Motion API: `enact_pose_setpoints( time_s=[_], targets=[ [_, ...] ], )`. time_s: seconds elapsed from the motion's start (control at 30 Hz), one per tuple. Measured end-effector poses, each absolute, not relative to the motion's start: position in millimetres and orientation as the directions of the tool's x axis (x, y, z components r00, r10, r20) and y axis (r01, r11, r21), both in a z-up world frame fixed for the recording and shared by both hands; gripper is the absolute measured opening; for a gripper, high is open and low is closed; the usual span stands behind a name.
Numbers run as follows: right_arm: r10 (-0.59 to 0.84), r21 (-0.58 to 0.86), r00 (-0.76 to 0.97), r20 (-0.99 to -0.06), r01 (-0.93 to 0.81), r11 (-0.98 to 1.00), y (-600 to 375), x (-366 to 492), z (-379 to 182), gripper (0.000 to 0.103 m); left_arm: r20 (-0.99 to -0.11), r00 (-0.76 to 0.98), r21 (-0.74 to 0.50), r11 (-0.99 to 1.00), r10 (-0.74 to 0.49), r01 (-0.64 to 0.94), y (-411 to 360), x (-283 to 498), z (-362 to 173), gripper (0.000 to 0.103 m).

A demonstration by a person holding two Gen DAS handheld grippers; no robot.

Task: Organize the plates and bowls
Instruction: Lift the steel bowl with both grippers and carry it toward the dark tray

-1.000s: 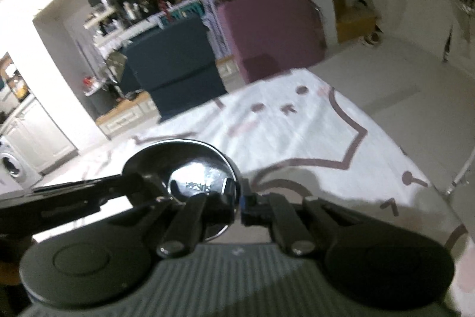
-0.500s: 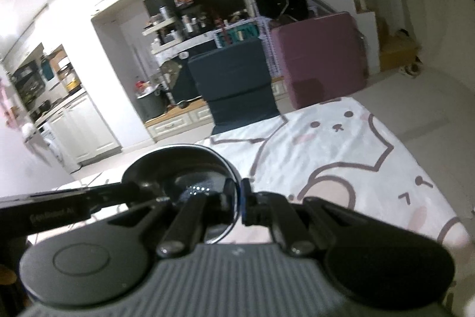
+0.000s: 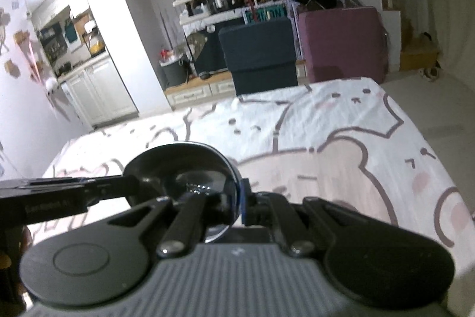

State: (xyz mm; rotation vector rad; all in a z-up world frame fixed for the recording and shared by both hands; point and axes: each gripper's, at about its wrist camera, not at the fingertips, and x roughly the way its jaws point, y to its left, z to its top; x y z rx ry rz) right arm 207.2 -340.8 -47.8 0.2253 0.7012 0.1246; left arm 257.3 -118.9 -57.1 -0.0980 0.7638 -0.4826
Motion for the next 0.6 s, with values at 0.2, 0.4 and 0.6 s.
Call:
enact_pose_setpoints(
  time_s=[0.2, 0.4, 0.6],
  targets=[
    [0.153, 0.191, 0.704, -0.694, -0.024, 0.981, -338, 204, -59, 0.005, -0.719, 0.541, -0.253, 0.889, -0.437, 0.381, -130, 256, -84, 0.008],
    [0.12, 0.153, 0.631, -0.767, -0.002, 0.988, -339, 211, -79, 0.005, -0.778, 0.492, -0.218, 0.902, -0.391, 0.372, -144, 267, -109, 0.008],
    [0.122, 0.14, 0.566, -0.815, -0.012, 0.99, -337, 221, -96, 0.006, -0.814, 0.467, -0.183, 0.916, -0.345, 0.357, -153, 279, -127, 0.008]
  ],
)
